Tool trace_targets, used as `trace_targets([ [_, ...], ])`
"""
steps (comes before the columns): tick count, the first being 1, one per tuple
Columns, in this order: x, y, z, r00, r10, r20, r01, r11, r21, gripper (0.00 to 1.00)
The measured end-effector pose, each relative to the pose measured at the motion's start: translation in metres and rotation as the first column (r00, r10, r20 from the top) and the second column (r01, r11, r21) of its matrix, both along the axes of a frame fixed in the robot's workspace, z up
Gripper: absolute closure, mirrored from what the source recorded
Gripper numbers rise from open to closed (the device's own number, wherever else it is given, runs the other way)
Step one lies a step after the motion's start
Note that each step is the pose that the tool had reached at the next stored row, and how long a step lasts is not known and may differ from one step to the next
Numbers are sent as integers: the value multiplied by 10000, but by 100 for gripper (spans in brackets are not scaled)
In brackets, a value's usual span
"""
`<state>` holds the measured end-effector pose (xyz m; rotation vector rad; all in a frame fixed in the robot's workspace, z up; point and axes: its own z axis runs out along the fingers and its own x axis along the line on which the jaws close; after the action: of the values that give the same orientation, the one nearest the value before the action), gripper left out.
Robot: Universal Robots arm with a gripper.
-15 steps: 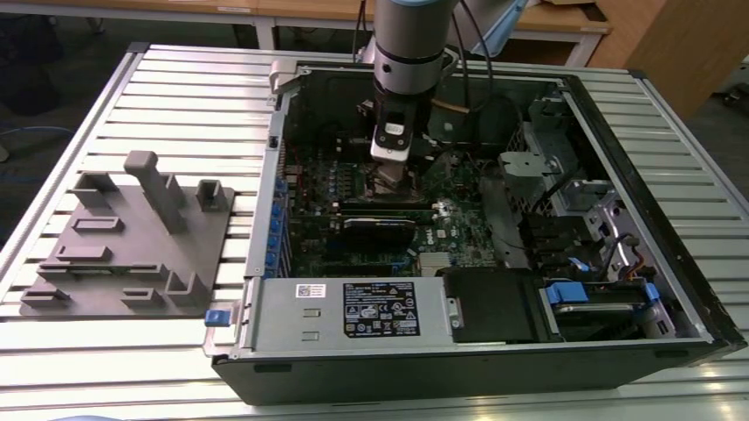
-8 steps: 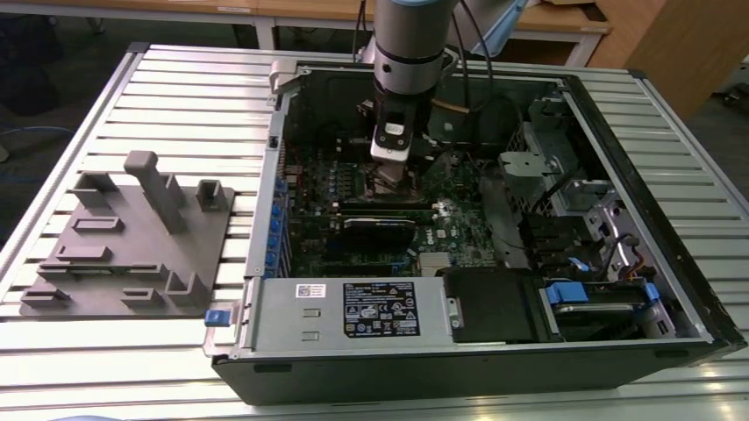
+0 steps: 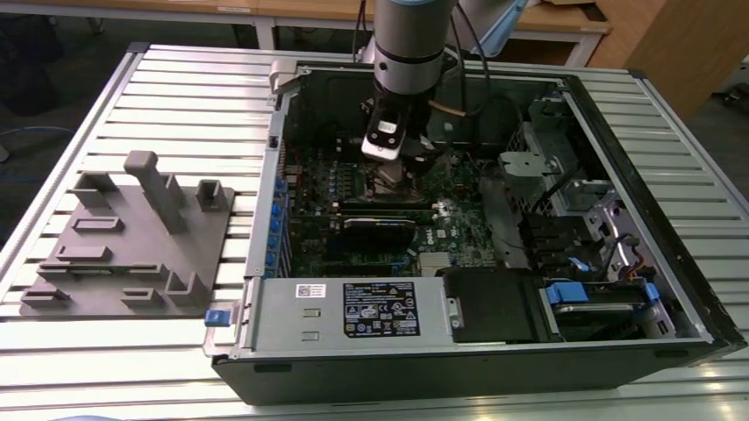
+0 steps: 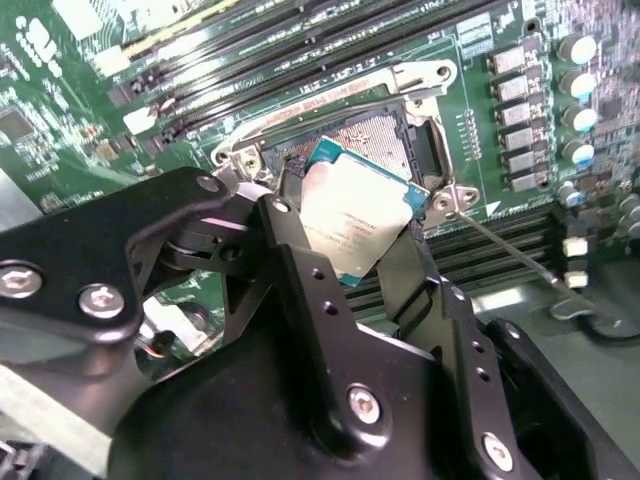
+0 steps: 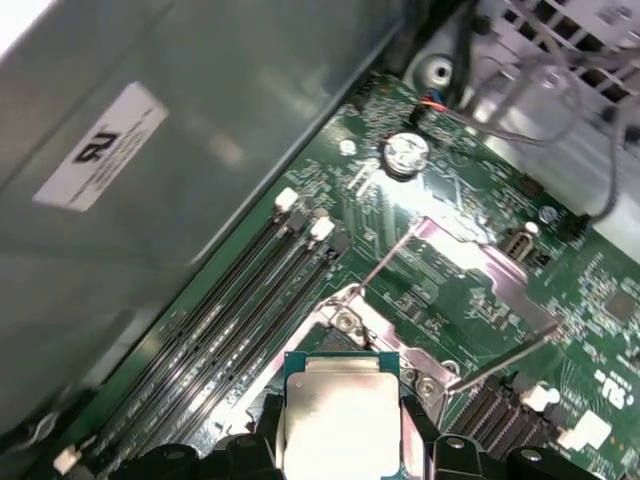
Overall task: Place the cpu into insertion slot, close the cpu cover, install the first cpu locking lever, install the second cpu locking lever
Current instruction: 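Place the cpu into insertion slot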
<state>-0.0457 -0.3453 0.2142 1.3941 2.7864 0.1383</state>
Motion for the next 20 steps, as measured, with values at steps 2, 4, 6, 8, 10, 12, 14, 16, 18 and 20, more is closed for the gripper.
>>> trace_targets([
  [2,0,0,0,9998,-190,-1,190,9998,0,46],
  [4,0,0,0,9998,-195,-1,195,9998,0,46],
  [6,0,0,0,9998,-199,0,199,9998,-1,46],
  [8,0,0,0,9998,-202,-1,202,9998,0,46],
  [10,0,0,10,9998,-208,-1,208,9998,-2,46],
  [12,0,0,26,9998,-215,0,215,9998,0,46],
  [14,0,0,46,9998,-220,0,220,9998,0,46],
  [16,0,0,62,9998,-223,0,223,9998,-1,46],
  [18,0,0,62,9997,-225,0,225,9997,0,46],
  [20,0,0,62,9996,-291,1,291,9996,-1,46],
])
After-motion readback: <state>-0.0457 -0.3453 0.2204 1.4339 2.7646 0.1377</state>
